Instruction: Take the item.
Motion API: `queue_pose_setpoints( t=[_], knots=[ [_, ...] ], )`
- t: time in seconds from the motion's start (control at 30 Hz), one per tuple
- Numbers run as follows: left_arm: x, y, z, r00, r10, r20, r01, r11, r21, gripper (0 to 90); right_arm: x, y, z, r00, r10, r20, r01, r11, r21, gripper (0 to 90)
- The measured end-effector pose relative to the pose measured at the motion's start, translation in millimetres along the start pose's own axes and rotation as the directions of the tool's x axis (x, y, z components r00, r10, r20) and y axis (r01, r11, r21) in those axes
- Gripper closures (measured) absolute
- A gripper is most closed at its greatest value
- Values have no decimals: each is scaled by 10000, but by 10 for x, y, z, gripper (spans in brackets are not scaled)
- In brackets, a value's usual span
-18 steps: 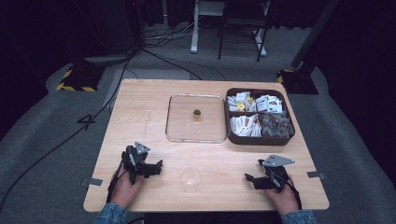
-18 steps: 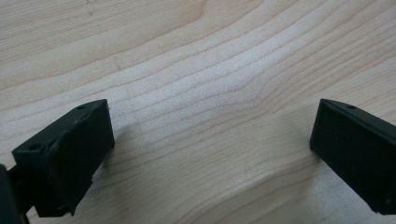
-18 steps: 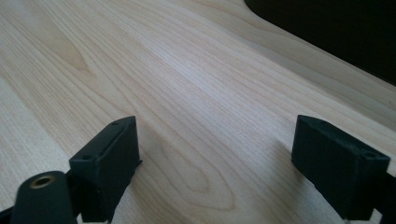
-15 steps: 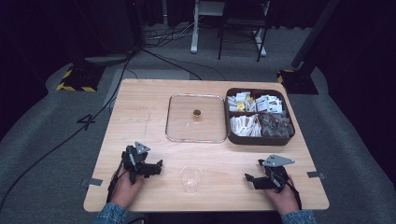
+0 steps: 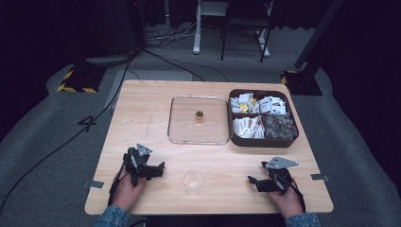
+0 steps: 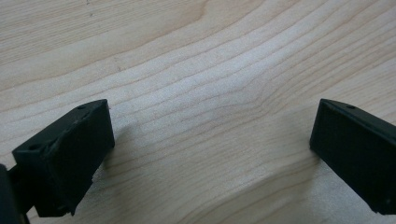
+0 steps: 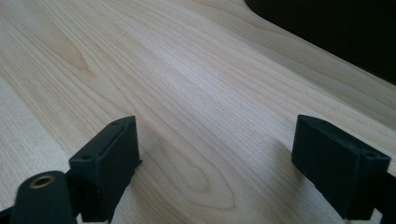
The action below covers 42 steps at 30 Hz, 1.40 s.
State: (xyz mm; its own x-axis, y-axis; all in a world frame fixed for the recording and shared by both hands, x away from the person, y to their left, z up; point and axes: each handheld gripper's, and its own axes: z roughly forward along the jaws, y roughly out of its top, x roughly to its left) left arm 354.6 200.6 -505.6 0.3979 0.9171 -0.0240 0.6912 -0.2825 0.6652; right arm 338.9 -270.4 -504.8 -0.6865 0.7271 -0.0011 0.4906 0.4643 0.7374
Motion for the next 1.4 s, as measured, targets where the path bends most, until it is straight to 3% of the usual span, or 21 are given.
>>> queue_pose_setpoints(
  t=[0.33,0.5,0.77,0.97,1.07,1.1,1.23,1.4],
  knots=[
    [-7,-7,-6,10000,-70,-19,70,10000,0,1,10,19,-8,9999,157,-12,-157,9998,98,178],
    [-7,-7,-5,10000,-66,-16,66,10000,0,1,-35,72,-129,9962,654,-582,-693,9954,-667,187],
    [-9,-8,-7,10000,-78,-30,78,10000,10,1,-67,189,-315,9944,833,-658,-899,9903,-1063,187],
    [-12,-13,-10,9999,-103,-33,103,9999,2,1,-130,308,-424,9955,810,-487,-857,9909,-1041,192],
    [-12,-14,-11,9999,-102,-33,102,9999,3,1,-167,338,-447,9940,993,-449,-1034,9895,-1010,208],
    [-15,-16,-13,9999,-123,-50,123,9999,7,1,-217,359,-466,9896,1307,-608,-1365,9852,-1038,230],
    [-14,-19,-16,9999,-122,-45,122,9999,16,1,-288,392,-496,9866,1526,-575,-1579,9820,-1035,258],
    [-15,-19,-16,9999,-123,-46,123,9999,13,1,-415,508,-574,9865,1636,-50,-1633,9815,-995,321]
  ],
)
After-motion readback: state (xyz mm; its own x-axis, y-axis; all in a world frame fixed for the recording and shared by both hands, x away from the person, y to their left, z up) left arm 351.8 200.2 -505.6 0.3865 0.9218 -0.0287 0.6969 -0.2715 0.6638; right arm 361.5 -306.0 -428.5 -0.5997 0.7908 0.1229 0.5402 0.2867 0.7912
